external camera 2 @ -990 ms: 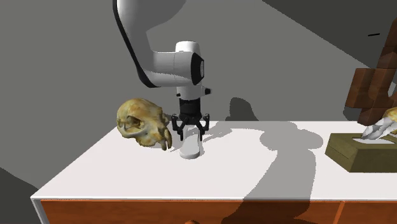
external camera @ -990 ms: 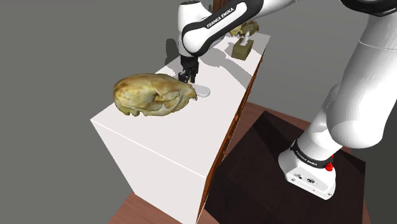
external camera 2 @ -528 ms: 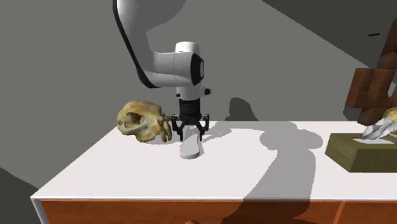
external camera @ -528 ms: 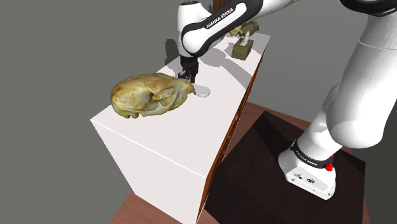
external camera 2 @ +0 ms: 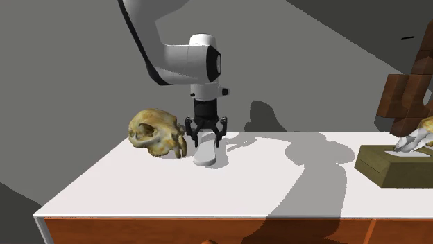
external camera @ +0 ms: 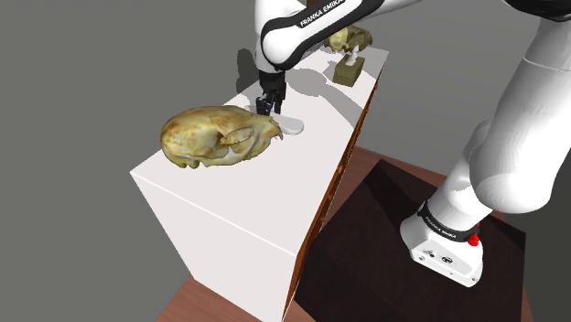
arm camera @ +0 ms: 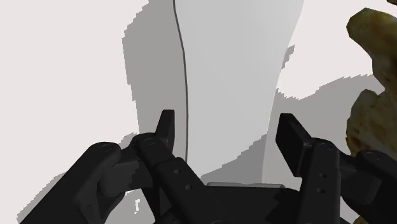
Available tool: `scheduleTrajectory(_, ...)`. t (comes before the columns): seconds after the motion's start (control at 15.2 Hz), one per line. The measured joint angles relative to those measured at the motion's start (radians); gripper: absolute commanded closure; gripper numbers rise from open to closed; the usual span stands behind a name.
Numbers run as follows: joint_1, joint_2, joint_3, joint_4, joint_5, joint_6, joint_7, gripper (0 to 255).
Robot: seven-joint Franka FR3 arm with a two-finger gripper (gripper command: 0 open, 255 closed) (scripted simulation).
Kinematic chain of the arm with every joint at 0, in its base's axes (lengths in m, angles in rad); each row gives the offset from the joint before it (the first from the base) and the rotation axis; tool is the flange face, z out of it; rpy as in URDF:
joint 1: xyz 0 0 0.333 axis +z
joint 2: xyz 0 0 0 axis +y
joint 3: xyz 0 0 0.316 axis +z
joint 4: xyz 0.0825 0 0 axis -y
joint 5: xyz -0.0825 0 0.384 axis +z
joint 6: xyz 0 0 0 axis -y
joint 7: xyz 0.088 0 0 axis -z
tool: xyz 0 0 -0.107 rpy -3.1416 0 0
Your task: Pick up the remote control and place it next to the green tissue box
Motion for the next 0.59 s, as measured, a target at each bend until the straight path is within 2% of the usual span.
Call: scheduleTrajectory(0.59, 0.001, -0.050, 0.000, 0.059, 0.000, -0.109, -0.001, 255)
